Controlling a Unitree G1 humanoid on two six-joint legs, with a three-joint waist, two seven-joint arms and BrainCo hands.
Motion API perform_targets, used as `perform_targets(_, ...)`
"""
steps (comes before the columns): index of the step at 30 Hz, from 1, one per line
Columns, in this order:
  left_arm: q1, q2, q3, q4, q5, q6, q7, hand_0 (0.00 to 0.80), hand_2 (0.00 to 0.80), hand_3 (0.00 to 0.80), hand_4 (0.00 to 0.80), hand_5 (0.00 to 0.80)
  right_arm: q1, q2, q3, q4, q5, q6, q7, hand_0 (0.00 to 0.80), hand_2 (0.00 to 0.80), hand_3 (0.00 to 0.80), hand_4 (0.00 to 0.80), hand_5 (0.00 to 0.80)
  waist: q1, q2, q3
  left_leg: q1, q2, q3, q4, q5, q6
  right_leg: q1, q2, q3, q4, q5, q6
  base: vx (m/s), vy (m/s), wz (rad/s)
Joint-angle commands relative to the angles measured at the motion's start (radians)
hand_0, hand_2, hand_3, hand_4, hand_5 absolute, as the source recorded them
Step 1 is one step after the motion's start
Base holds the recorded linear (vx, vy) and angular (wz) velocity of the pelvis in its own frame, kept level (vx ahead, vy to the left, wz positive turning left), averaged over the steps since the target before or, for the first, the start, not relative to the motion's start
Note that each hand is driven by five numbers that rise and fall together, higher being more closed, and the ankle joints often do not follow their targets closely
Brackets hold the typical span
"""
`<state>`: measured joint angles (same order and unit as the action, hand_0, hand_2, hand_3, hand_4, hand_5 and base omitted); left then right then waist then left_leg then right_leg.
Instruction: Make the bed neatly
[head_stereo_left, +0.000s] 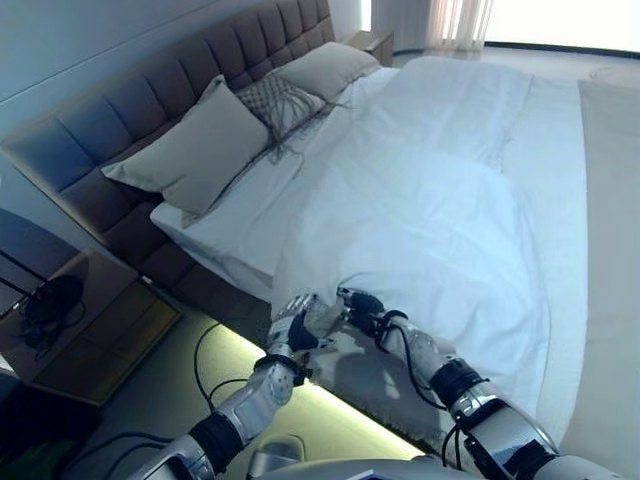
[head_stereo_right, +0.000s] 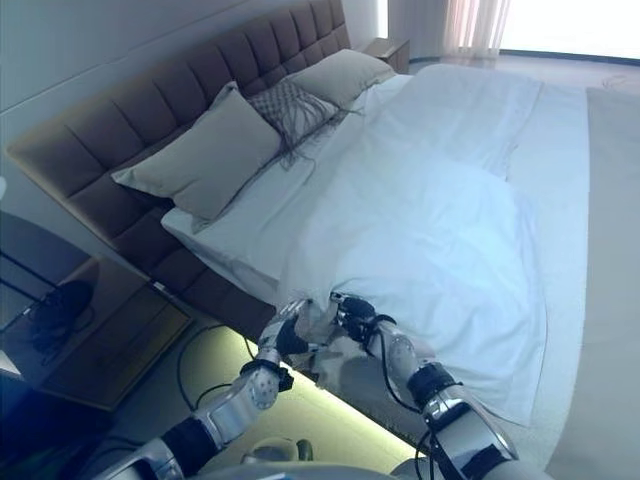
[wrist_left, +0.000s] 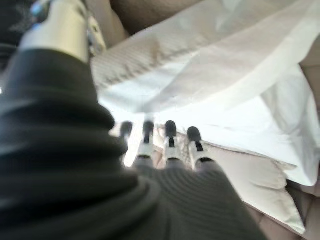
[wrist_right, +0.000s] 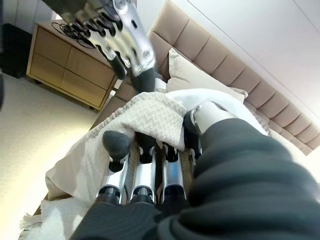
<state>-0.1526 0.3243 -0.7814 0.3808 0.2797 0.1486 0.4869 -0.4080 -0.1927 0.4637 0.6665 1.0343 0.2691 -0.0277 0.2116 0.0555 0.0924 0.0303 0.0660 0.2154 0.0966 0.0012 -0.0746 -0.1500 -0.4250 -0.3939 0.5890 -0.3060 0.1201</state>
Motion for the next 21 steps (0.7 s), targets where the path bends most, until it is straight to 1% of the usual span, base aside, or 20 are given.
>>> perform_targets(1,-0.031,0.063,0.062,-0.076,-0.010,-0.110,0.031,0.000,0.000,0.000,0.000,0.000,-0.083,0.047,-0.061,-0.112,0.067,-0.053,0.030,0.800,0.800,0.800,0.800,0.800,0.046,-0.054,0.058,-0.047,0.020,-0.044,0.114,-0.034,0.032,0.179,-0.082,-0.091,-0.468,0.519,0.110,0.000,0.000,0.00)
perform_targets(3,-0.007,0.071,0.070,-0.081,-0.012,-0.136,0.031,0.000,0.000,0.000,0.000,0.000,-0.076,0.035,-0.072,-0.112,0.081,-0.053,0.037,0.800,0.800,0.800,0.800,0.800,0.049,-0.050,0.059,-0.048,0.019,-0.046,0.116,-0.032,0.032,0.180,-0.082,-0.094,-0.466,0.519,0.110,0.007,0.031,-0.01)
perform_targets(8,0.010,0.078,0.078,-0.067,-0.017,-0.156,0.054,0.000,0.000,0.000,0.000,0.000,-0.076,0.022,-0.079,-0.123,0.102,-0.028,0.048,0.800,0.800,0.800,0.800,0.800,0.048,-0.046,0.059,-0.047,0.017,-0.044,0.114,-0.025,0.031,0.181,-0.087,-0.097,-0.462,0.519,0.111,0.009,0.030,0.00)
perform_targets(11,-0.001,0.071,0.074,-0.080,0.010,-0.145,0.060,0.000,0.000,0.000,0.000,0.000,-0.076,0.023,-0.068,-0.143,0.109,-0.027,0.042,0.800,0.800,0.800,0.800,0.800,0.045,-0.050,0.060,-0.047,0.022,-0.039,0.109,-0.019,0.029,0.180,-0.086,-0.101,-0.464,0.521,0.114,0.000,0.000,0.00)
perform_targets(15,-0.044,0.048,0.055,-0.110,0.005,-0.085,0.064,0.000,0.000,0.000,0.000,0.000,-0.092,0.029,-0.062,-0.150,0.119,-0.036,0.033,0.800,0.800,0.800,0.800,0.800,0.040,-0.053,0.070,-0.063,0.034,-0.039,0.103,-0.004,0.025,0.161,-0.083,-0.101,-0.466,0.526,0.118,-0.037,-0.042,-0.01)
perform_targets(21,-0.107,0.022,0.027,-0.109,0.025,0.005,0.035,0.000,0.000,0.000,0.000,0.000,-0.151,0.033,-0.055,-0.147,0.137,-0.034,0.023,0.800,0.800,0.800,0.800,0.800,0.034,-0.051,0.084,-0.081,0.052,-0.048,0.093,0.021,0.014,0.145,-0.075,-0.099,-0.466,0.528,0.117,-0.030,-0.032,-0.02)
